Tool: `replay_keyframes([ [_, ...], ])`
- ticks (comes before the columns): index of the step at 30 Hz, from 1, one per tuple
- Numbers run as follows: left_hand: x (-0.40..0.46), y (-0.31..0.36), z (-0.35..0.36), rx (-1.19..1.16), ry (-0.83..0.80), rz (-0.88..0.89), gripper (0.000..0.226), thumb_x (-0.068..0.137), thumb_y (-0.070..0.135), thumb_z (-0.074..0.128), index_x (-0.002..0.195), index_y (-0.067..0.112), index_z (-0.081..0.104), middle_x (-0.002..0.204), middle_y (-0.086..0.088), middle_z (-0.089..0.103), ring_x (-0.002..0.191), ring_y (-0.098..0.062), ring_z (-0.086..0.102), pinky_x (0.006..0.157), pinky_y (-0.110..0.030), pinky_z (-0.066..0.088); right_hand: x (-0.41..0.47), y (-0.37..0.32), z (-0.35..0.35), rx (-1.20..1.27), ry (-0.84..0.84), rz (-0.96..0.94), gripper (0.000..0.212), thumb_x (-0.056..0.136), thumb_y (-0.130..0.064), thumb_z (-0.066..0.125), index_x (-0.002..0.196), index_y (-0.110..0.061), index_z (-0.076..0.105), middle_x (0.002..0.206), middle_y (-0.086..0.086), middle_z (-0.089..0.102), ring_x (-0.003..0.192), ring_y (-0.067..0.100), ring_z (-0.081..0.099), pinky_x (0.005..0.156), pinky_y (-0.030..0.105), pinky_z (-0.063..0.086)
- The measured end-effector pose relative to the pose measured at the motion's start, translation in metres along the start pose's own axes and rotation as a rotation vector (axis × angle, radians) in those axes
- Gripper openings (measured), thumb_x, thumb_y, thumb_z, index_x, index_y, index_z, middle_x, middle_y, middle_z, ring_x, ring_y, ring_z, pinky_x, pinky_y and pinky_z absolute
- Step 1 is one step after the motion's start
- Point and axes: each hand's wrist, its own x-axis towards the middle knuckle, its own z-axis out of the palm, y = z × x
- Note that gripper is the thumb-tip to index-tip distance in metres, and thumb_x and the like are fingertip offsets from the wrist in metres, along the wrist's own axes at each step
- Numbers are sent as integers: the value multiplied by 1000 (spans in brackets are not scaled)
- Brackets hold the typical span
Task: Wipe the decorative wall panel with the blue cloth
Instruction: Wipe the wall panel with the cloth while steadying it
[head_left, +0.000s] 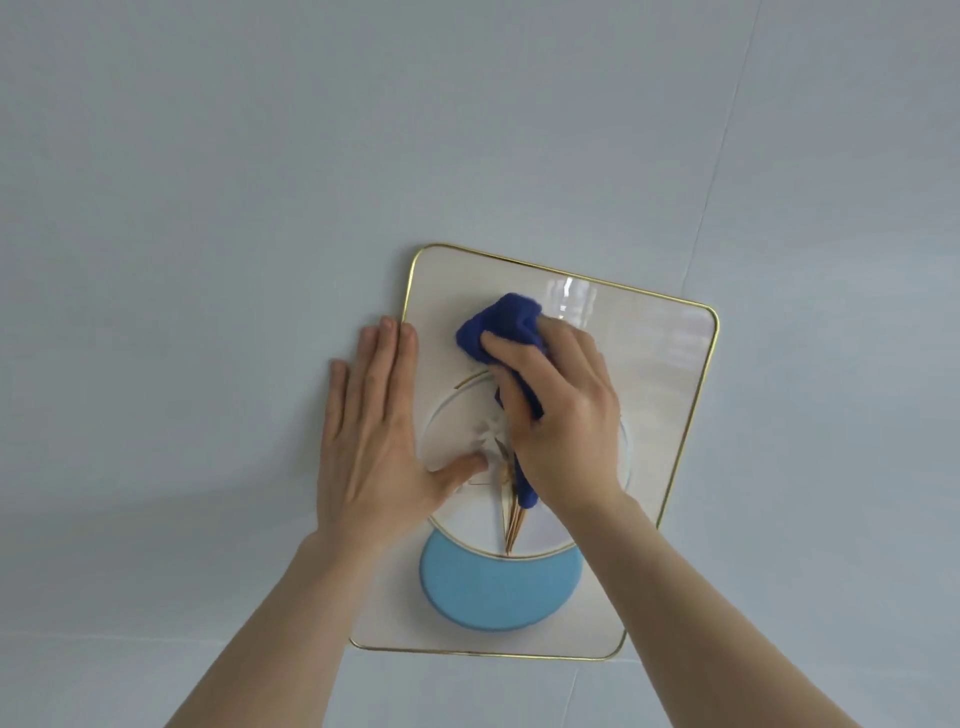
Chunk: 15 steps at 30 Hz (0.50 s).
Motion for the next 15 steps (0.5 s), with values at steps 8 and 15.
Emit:
replay_keyframes([
  [8,2,-11,13,-48,38,5,134,65,86,66,163,13,9,172,-3,11,161,-17,4,131,-43,1,-26,18,26,-135,-201,-260,36,102,-1,59,135,-14,68,145,21,59,151,39,37,118,56,41],
  [15,2,-15,13,-38,29,21,136,64,86,67,163,14,7,173,-5,12,161,-17,3,131,-42,-1,-9,25,33,-145,-161,-277,60,86,21,65,133,-15,69,147,20,58,150,38,40,114,54,46],
])
